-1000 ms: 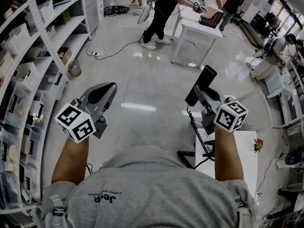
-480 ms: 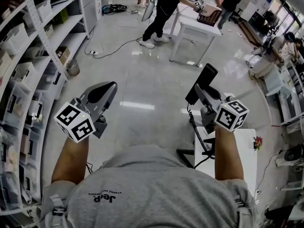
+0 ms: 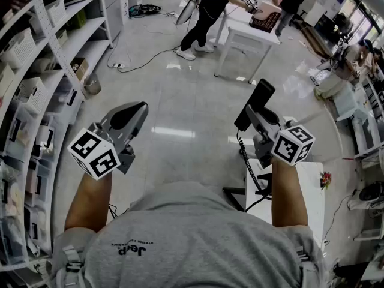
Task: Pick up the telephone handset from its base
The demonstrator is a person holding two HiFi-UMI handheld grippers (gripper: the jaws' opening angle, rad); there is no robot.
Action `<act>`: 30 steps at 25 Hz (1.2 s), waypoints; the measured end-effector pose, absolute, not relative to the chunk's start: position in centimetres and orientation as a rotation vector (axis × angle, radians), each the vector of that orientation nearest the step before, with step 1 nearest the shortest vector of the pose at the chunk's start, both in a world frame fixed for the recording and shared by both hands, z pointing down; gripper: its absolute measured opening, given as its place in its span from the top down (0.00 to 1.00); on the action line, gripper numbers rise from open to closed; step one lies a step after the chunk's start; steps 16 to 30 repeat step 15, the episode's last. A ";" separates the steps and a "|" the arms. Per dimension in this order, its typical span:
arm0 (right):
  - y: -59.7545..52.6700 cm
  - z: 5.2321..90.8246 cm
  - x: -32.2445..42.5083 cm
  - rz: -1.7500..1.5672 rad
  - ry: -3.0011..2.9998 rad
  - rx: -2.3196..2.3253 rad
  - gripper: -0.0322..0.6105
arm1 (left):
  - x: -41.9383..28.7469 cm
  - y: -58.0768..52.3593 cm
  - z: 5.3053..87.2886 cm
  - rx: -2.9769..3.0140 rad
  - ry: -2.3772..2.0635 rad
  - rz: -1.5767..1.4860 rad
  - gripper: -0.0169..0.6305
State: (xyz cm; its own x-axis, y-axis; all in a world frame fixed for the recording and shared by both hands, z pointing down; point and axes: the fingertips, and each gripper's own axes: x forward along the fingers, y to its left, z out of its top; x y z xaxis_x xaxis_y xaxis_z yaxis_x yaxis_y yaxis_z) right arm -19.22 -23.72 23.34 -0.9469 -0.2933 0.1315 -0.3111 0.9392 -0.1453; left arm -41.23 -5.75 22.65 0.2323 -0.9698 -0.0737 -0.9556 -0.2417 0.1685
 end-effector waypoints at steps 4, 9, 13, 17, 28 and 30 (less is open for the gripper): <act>-23.7 23.3 -19.7 0.248 -2.987 0.465 0.83 | -41.7 -5.7 22.7 2.395 -1.876 -0.247 0.88; -23.6 23.2 -19.6 0.244 -2.986 0.460 0.83 | -41.4 -5.7 22.5 2.399 -1.870 -0.244 0.88; -23.6 23.0 -19.2 0.237 -2.990 0.457 0.83 | -40.9 -5.7 22.4 2.407 -1.863 -0.241 0.88; -23.6 23.0 -19.0 0.234 -2.992 0.458 0.83 | -40.6 -5.7 22.3 2.412 -1.861 -0.238 0.88; -23.6 23.0 -19.0 0.234 -2.992 0.458 0.83 | -40.6 -5.7 22.3 2.412 -1.861 -0.238 0.88; -23.6 23.0 -19.0 0.234 -2.992 0.458 0.83 | -40.6 -5.7 22.3 2.412 -1.861 -0.238 0.88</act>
